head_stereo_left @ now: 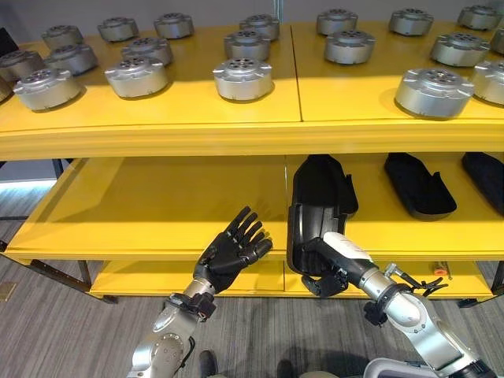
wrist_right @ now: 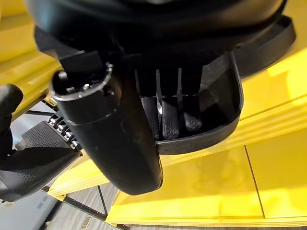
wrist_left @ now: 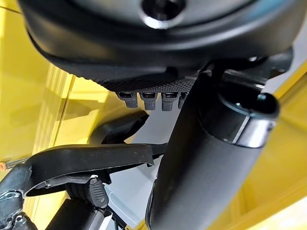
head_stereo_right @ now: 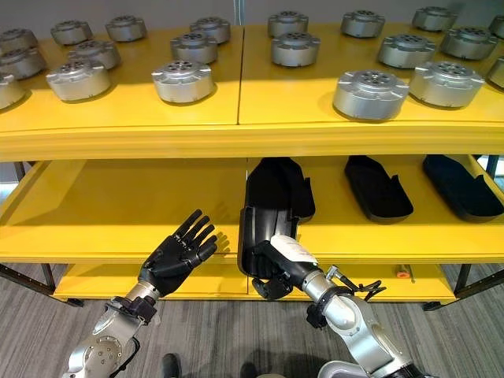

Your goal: Move parts from the plastic box to the shelf.

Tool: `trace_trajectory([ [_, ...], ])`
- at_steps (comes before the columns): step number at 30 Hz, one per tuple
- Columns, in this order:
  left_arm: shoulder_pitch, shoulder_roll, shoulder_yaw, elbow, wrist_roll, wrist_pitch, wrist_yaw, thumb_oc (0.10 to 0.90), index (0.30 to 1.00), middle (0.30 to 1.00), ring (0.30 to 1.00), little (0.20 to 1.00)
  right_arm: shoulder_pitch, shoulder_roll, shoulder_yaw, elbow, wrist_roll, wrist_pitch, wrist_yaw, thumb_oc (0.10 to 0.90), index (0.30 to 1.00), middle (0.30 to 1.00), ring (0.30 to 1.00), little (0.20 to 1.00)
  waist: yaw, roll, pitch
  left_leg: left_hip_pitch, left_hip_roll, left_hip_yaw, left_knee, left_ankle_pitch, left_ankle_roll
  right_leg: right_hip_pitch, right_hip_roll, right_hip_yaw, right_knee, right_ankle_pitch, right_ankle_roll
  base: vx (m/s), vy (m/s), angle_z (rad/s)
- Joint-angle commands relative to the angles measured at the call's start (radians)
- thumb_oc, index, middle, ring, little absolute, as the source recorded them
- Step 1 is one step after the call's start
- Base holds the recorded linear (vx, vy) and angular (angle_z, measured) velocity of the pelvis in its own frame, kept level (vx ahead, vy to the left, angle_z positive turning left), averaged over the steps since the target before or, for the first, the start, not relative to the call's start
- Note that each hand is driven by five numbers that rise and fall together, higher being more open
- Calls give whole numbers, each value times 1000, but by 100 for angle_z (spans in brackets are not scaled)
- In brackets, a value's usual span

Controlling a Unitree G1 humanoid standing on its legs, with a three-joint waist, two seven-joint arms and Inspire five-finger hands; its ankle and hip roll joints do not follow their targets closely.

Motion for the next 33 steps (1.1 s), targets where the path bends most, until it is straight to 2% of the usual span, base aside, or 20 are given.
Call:
trace_trajectory([
  [1, -36, -5, 44, -97, -28, -109, -3, 900, 1000, 1000, 1000, 1000, -94, -2, -82, -117, 42, -91, -33, 400, 300, 300, 300, 300, 6, 15, -39, 46, -34, 70, -1, 51, 24, 13, -95, -50, 8, -17, 123, 85, 217, -2],
  [5, -57, -2, 39, -85, -16, -105, -19, 900, 1000, 1000, 1000, 1000, -77, 3, -99, -112, 37, -84, -57, 400, 300, 300, 300, 300, -9, 14, -51, 88, -69, 108, -4, -11, 37, 10, -119, -63, -8, 13, 148, 80, 190, 18],
  [6, -57, -2, 39, -85, -15, -105, -19, 900, 1000, 1000, 1000, 1000, -77, 3, -99, -113, 37, -84, -58, 400, 300, 300, 300, 300, -9, 14, -51, 89, -69, 108, -4, -12, 38, 11, -120, -63, -9, 13, 148, 68, 153, 19],
  [9, -67, 4, 41, -86, -13, -91, -31, 900, 1000, 1000, 1000, 1000, -66, 16, -114, -115, 19, -69, -71, 400, 300, 300, 300, 300, -8, 8, -61, 115, -103, 116, -4, -67, 57, 5, -140, -72, -14, 31, 169, 104, 191, 27],
  [11, -69, 13, 45, -97, -13, -70, -37, 900, 1000, 1000, 1000, 1000, -63, 34, -117, -120, 9, -39, -81, 400, 300, 300, 300, 300, 1, 0, -67, 140, -134, 114, -4, -104, 83, 3, -161, -68, -12, 41, 191, 208, 305, 17],
  [13, -66, 18, 48, -117, 4, -58, -45, 900, 1000, 1000, 1000, 1000, -57, 53, -128, -127, -8, -38, -82, 400, 300, 300, 300, 300, 13, -9, -68, 151, -169, 108, -2, -131, 112, -4, -193, -60, 3, 53, 221, 192, 333, 6],
  [15, -69, 24, 54, -127, 17, -47, -51, 900, 1000, 1000, 1000, 1000, -59, 60, -129, -127, -17, -44, -85, 400, 300, 300, 300, 300, 27, -14, -66, 146, -193, 105, 4, -146, 138, -16, -217, -68, 46, 48, 235, 119, 326, -14],
  [16, -72, 28, 56, -131, 20, -42, -50, 900, 1000, 1000, 1000, 1000, -68, 68, -122, -122, -27, -53, -89, 400, 300, 300, 300, 300, 38, -16, -61, 143, -210, 105, 7, -155, 157, -39, -237, -85, 99, 68, 237, 76, 311, -36],
  [19, -73, 32, 61, -132, 18, -38, -53, 900, 1000, 1000, 1000, 1000, -83, 77, -111, -113, -33, -67, -87, 400, 300, 300, 300, 300, 53, -15, -55, 143, -223, 119, 6, -161, 167, -66, -253, -129, 154, 86, 237, 31, 199, -39],
  [20, -63, 37, 76, -139, 26, -37, -50, 900, 1000, 1000, 1000, 1000, -98, 80, -102, -111, -23, -81, -70, 400, 300, 300, 300, 300, 73, -13, -50, 152, -223, 154, 2, -164, 170, -79, -271, -211, 196, 102, 241, 29, 160, -31],
  [21, -57, 41, 84, -148, 26, -36, -45, 900, 1000, 1000, 1000, 1000, -107, 80, -98, -115, -15, -86, -59, 400, 300, 300, 300, 300, 82, -12, -45, 161, -221, 180, 0, -170, 171, -88, -276, -260, 223, 101, 245, 31, 176, -62],
  [23, -44, 47, 100, -153, 18, -37, -42, 900, 1000, 1000, 1000, 1000, -111, 83, -90, -126, -9, -87, -47, 400, 300, 300, 300, 300, 91, -9, -42, 184, -224, 203, -4, -200, 171, -107, -271, -308, 272, 82, 264, 91, 129, -108],
  [25, -47, 50, 103, -149, 8, -31, -43, 900, 1000, 1000, 1000, 1000, -112, 86, -87, -136, -10, -74, -43, 400, 300, 300, 300, 300, 82, -11, -39, 188, -232, 200, -4, -208, 177, -132, -226, -291, 274, 60, 258, 63, 18, -69],
  [26, -53, 51, 96, -147, 2, -23, -47, 900, 1000, 1000, 1000, 1000, -107, 88, -89, -141, -19, -61, -47, 400, 300, 300, 300, 300, 71, -17, -35, 177, -240, 191, -4, -194, 185, -155, -194, -268, 248, 81, 240, 44, -92, -9],
  [29, -54, 50, 77, -137, 2, -16, -72, 900, 1000, 1000, 1000, 1000, -87, 83, -108, -149, -25, -43, -54, 400, 300, 300, 300, 300, 41, -24, -32, 178, -257, 126, -4, -204, 190, -206, -161, -153, 187, 119, 242, 83, -125, 44],
  [30, -44, 43, 71, -133, 6, -28, -83, 900, 1000, 1000, 1000, 1000, -73, 73, -128, -148, -16, -59, -38, 400, 300, 300, 300, 300, 36, -24, -37, 176, -246, 113, -4, -195, 179, -176, -147, -127, 122, 93, 233, 107, -144, 89],
  [33, -36, 33, 53, -121, -8, -49, -71, 900, 1000, 1000, 1000, 1000, -61, 58, -136, -137, -10, -81, -25, 400, 300, 300, 300, 300, 36, -28, -54, 175, -238, 117, -4, -195, 167, -121, -139, -117, 56, 82, 221, 112, -125, 45],
])
